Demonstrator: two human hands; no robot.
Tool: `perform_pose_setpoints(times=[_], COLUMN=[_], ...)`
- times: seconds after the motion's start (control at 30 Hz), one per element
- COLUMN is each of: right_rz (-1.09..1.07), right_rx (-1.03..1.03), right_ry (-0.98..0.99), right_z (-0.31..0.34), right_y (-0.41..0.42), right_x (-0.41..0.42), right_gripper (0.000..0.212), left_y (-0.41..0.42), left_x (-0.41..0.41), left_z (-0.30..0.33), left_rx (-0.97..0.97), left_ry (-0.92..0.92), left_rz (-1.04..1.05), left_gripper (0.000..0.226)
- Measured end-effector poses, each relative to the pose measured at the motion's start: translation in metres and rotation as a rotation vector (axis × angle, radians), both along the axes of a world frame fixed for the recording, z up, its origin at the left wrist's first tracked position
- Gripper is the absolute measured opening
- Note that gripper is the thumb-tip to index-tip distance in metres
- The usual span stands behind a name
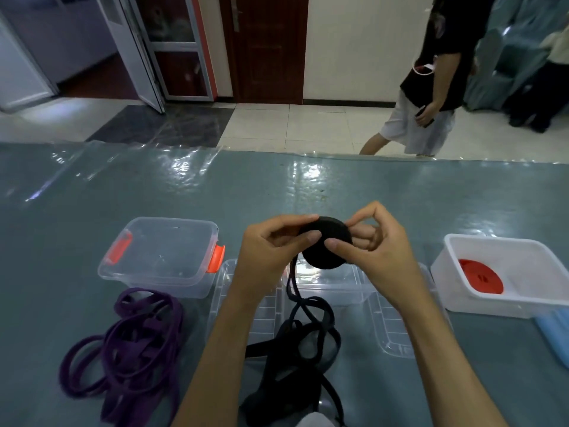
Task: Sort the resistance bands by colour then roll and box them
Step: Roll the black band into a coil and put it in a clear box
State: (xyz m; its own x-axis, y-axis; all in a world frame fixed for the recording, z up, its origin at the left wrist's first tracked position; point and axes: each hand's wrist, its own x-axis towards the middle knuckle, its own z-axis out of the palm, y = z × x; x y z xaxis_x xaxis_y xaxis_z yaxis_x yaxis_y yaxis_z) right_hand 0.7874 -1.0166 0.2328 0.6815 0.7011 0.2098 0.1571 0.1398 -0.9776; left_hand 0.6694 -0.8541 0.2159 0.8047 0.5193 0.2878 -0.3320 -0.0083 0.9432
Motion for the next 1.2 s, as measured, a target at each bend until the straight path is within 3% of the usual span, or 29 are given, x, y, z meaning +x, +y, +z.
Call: perform_pose_setpoints(times=[0.1,0.27,0.43,0.57,0.7,0.77,0.87,0.97,1.1,1.2], right_rz=[0.141,0.004,-0.021,0.071,-0.051,-0.045,0.039,0.057,-0.080,-0.099], right_rx=[-0.038,0.019,0.079,0.081,0.189,0.214,0.099,0.045,0.134,0.152], right_ry=[-0.033,-0.210,-0.168,-0.108,-0.178,-0.118,-0.079,-0.177,-0.190,-0.092], right_z=[0.007,0.013,0.016,0.023,0.023,0.022,0.027,0.031,0.033,0.031], right_y=[-0.003,-0.004,-0.003,-0.003,-0.001,-0.002,-0.005,-0.007,-0.009,-0.012], right_x=[0.004,0.006,0.003,0.003,0.005,0.004,0.005,0.003,-0.010,-0.020], right_gripper=[0.052,0.038,0.035,0.045,0.042,0.040,0.047,0.058,0.043,0.042], left_y=[0.000,0.001,0.001,0.001,0.000,-0.002,-0.004,-0.007,-0.010,-0.013], left_x=[-0.005,-0.008,-0.010,-0.007,-0.003,-0.001,0.001,0.000,-0.006,-0.009], left_z=[0.001,0.007,0.016,0.020,0.024,0.028,0.033,0.031,0.028,0.034], left_rx=[-0.007,0.036,0.058,0.053,0.071,0.084,0.069,0.055,0.088,0.105], left_ry=[0.029,0.045,0.000,-0.081,-0.081,-0.103,-0.131,-0.120,-0.049,-0.082], left_rz=[0.065,-0.063,0.016,0.054,0.008,0.023,0.088,0.090,0.029,0.042], left_gripper=[0.029,0.042,0.044,0.026,0.044,0.038,0.025,0.022,0.038,0.033])
